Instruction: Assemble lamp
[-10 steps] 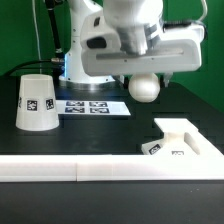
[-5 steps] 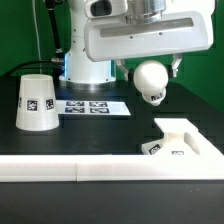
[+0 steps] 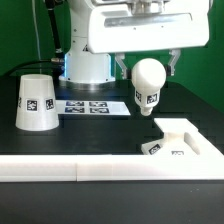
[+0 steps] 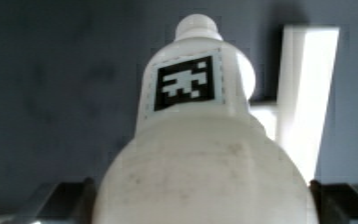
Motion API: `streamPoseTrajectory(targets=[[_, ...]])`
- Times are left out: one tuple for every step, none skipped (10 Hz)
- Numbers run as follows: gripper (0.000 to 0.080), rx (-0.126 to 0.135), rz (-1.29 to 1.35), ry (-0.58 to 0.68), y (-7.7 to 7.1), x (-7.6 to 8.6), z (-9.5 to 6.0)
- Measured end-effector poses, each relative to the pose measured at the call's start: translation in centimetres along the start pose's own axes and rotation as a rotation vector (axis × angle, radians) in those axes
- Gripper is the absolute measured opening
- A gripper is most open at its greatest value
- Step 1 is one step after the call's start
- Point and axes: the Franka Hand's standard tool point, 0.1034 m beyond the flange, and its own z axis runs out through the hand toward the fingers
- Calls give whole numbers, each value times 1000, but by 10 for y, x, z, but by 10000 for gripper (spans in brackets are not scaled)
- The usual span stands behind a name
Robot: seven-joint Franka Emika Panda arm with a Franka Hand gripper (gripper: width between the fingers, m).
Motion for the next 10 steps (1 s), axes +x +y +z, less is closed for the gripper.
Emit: streamPoseTrajectory(targets=[[578, -5, -13, 49, -1, 4, -3], [578, -15, -9, 122, 1, 5, -2], [578, -16, -8, 115, 2, 0, 0], [578, -15, -9, 113, 2, 1, 0], [578, -15, -14, 112, 2, 2, -2], [579, -11, -20, 109, 1, 9, -12], [579, -6, -20, 112, -1, 16, -22], [579, -1, -11, 122, -6, 23, -26], [579, 1, -12, 143, -10, 30, -30], [579, -5, -16, 164, -7, 28, -28]])
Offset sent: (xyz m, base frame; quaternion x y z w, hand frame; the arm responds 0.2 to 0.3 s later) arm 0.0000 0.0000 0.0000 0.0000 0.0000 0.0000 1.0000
